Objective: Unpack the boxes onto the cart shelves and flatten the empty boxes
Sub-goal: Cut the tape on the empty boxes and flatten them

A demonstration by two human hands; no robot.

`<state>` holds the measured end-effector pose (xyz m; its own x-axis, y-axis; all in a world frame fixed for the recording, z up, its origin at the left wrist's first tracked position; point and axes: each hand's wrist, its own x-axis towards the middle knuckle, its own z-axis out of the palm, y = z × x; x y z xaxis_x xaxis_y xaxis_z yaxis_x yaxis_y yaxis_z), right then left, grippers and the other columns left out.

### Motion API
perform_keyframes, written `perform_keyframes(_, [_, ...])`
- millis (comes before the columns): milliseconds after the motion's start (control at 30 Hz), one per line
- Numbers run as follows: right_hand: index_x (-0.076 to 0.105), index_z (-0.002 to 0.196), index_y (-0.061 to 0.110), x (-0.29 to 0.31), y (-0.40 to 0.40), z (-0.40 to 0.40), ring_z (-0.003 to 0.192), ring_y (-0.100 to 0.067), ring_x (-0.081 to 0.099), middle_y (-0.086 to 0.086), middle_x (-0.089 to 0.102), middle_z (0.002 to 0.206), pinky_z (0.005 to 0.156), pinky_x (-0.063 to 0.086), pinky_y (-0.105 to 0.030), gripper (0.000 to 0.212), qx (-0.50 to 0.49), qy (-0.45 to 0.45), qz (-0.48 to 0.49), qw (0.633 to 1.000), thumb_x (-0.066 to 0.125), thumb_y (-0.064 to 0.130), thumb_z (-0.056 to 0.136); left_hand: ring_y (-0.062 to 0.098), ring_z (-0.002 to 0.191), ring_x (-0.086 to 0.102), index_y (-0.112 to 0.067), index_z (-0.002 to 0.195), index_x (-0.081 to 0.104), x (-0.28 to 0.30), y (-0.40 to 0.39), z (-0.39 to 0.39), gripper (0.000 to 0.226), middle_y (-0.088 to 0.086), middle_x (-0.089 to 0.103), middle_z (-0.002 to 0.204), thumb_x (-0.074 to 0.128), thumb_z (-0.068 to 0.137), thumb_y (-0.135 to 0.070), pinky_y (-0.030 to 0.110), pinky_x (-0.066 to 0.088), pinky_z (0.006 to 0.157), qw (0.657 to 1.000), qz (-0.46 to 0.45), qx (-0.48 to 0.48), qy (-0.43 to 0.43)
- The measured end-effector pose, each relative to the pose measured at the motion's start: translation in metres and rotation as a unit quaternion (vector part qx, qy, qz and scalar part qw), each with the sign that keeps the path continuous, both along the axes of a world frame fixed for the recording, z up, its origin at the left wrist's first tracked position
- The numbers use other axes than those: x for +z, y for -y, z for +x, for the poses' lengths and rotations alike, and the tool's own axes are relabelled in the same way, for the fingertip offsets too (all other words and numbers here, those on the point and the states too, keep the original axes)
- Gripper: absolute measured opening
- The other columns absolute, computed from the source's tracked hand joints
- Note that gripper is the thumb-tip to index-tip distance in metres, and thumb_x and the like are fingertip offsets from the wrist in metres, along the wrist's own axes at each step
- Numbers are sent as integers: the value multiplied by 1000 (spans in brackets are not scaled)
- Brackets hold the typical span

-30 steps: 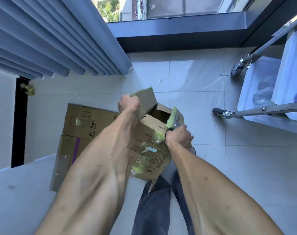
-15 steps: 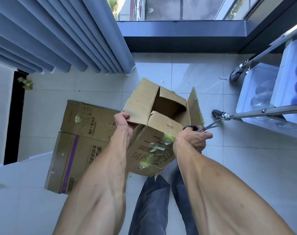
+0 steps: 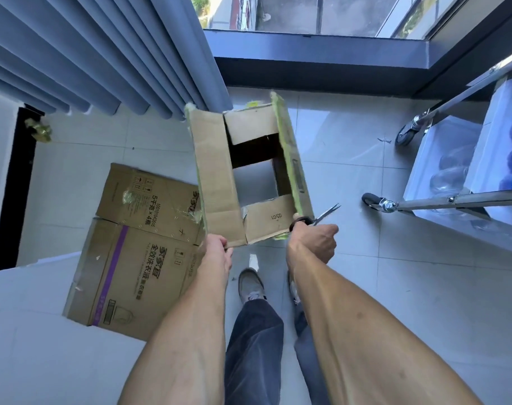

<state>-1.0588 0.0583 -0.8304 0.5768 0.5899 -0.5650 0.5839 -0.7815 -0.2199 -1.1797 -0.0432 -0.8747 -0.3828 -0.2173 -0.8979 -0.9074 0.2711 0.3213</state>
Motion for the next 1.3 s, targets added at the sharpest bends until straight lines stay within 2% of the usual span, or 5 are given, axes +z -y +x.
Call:
perform_keyframes(267, [66,106,7,-20,16,-3,111,-34,56,-16,63,116,88,48,-34,30,355,-26,-113,928,69,23,81,37,123,52,-11,145,39,-16,13,37,61,17,46,144,57,87,-13,41,44,89,924,-230,-266,-147])
perform_keyframes(567, [63,92,15,-20,39,-10,89,-30,66,-10,69,94,66,44,-28,21,548,-17,-88,831,76,25,80,15,48,55,-13,74,67,-16,-4,34,27,4,64,63,74,81,-38,21,41,48,972,106,-211,-13])
perform_keyframes(1033, [77,77,5,-42,142,8,73,-25,57,-16,68,75,68,50,-31,18,524,-260,-193,788,63,-5,80,24,57,55,-7,75,62,-53,130,73,16,8,61,69,58,89,-13,26,43,54,996,-68,-12,-56])
perform_keyframes(1167, [56,69,20,-35,197,21,79,-27,38,-10,51,73,70,33,-28,23,832,-84,-55,545,51,0,81,25,54,51,-7,68,61,-47,183,106,18,9,58,62,57,86,-9,29,44,55,994,-50,91,-37])
perform_keyframes(1300, [57,111,12,-35,250,38,108,-29,42,-9,52,115,86,35,-35,24,887,-48,11,460,48,12,89,25,56,50,-10,71,58,-39,237,141,18,8,56,64,53,87,-5,30,43,58,971,-21,237,-33])
